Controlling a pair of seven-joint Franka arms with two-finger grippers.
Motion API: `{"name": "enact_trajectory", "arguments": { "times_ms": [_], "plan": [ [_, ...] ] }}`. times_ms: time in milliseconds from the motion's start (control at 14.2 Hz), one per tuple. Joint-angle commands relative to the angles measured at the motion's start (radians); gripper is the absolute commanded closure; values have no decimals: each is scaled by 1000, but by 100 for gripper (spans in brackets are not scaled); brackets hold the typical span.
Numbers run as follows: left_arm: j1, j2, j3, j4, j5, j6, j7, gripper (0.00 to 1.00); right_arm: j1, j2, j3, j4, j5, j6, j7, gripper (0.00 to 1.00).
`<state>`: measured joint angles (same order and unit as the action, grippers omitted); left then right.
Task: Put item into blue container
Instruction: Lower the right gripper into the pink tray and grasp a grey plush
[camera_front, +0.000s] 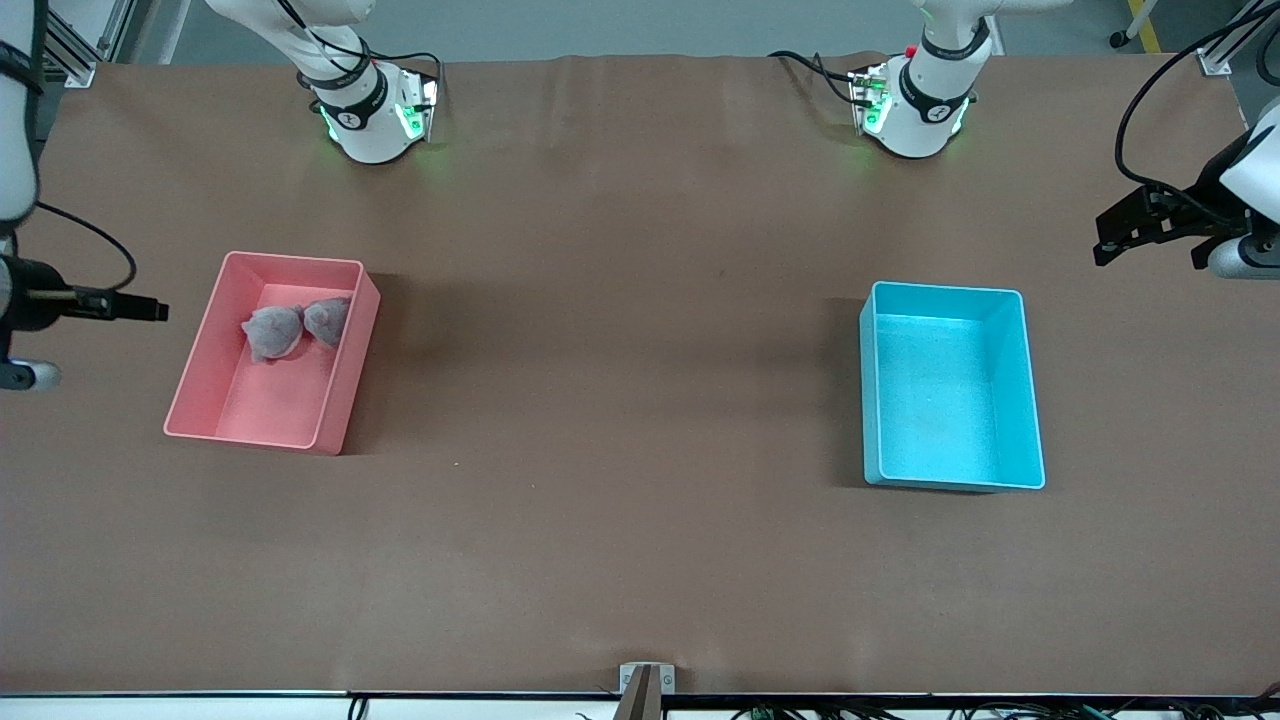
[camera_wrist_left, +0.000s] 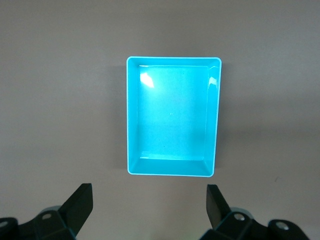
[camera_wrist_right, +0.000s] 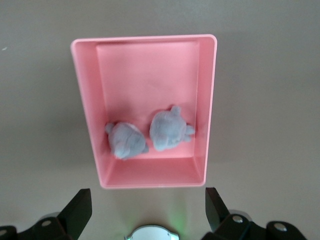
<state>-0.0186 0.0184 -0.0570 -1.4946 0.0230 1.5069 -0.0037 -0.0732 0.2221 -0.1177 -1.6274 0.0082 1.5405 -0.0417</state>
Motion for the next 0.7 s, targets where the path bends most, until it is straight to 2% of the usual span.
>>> {"name": "enact_trajectory", "arguments": {
  "times_ms": [0, 281, 422, 633],
  "plan": [
    [12, -6, 0, -3, -25, -1, 25, 0, -10, -93, 10, -274, 9, 188, 113, 0],
    [28, -11, 0, 0, -25, -1, 25, 0, -16, -144, 10, -565, 10, 470, 131, 0],
    [29, -9, 0, -1, -25, -1, 27, 0, -31, -139, 10, -661, 10, 605, 129, 0],
    [29, -6, 0, -1, -25, 3, 27, 0, -40, -113, 10, -730, 12, 743, 129, 0]
  ]
}}
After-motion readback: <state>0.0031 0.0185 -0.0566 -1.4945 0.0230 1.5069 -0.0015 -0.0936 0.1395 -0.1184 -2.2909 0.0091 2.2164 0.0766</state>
